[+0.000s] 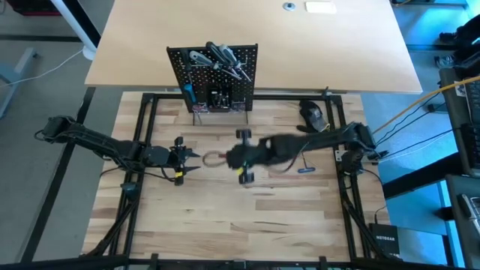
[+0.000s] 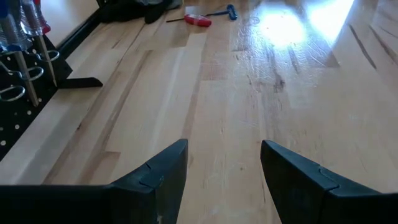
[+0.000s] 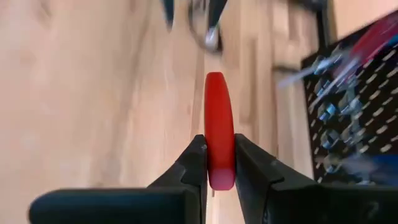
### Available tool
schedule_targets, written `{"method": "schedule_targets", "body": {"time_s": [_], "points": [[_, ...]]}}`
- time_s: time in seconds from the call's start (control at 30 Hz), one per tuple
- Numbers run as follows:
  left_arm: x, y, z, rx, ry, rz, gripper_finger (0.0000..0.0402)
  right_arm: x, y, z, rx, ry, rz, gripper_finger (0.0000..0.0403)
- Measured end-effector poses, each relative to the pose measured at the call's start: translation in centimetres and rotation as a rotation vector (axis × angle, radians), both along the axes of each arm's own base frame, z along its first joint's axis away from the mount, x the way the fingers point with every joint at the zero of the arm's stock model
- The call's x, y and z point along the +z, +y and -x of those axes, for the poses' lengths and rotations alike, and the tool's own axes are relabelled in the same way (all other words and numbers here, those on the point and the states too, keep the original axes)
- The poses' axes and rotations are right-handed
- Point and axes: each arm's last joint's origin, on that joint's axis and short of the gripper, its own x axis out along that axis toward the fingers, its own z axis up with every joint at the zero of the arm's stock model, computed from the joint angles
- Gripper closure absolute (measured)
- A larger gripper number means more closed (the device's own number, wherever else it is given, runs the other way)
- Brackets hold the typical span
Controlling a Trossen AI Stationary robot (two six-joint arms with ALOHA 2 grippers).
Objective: Hang tools onto peg board
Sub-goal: Hang the bottom red t-handle hex key on the peg board, then adjust the screwdrivers
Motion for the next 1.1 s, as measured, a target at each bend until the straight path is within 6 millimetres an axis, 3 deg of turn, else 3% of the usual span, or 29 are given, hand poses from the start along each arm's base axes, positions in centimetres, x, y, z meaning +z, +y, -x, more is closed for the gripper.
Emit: {"method": "schedule_targets", "body": {"time_s": [0.17,0.23,0.4,0.53,0.77,0.9,1.1], "points": [[0.0,0.0,0.0,-0.014,0.005,-0.028,0.0208,-8.9,0.7,-0.1,-0.035,0.104,0.096,0.0345],[0.0,0.0,0.0,-0.019,0.007,-0.043,0.0208,-11.4,0.5,-0.1,-0.037,0.133,0.1,0.0345],[0.1,0.4,-0.1,-0.002,0.0,-0.058,0.0208,-13.8,-0.2,-1.0,-0.056,0.134,0.043,0.0338],[0.1,0.6,-0.1,0.005,0.008,-0.058,0.0208,-15.0,-0.3,-1.3,-0.058,0.135,-0.052,0.0304],[0.0,0.6,-0.1,0.006,0.015,-0.058,0.0208,-14.1,-0.2,-1.2,-0.053,0.203,-0.058,0.0215],[0.0,0.6,-0.1,0.006,0.015,-0.057,0.0208,-11.4,-0.2,-1.3,-0.075,0.276,-0.054,0.0187],[0.0,0.6,-0.1,0.008,0.016,-0.052,0.0208,-6.3,-0.1,-1.6,-0.079,0.304,-0.055,0.0178]]}}
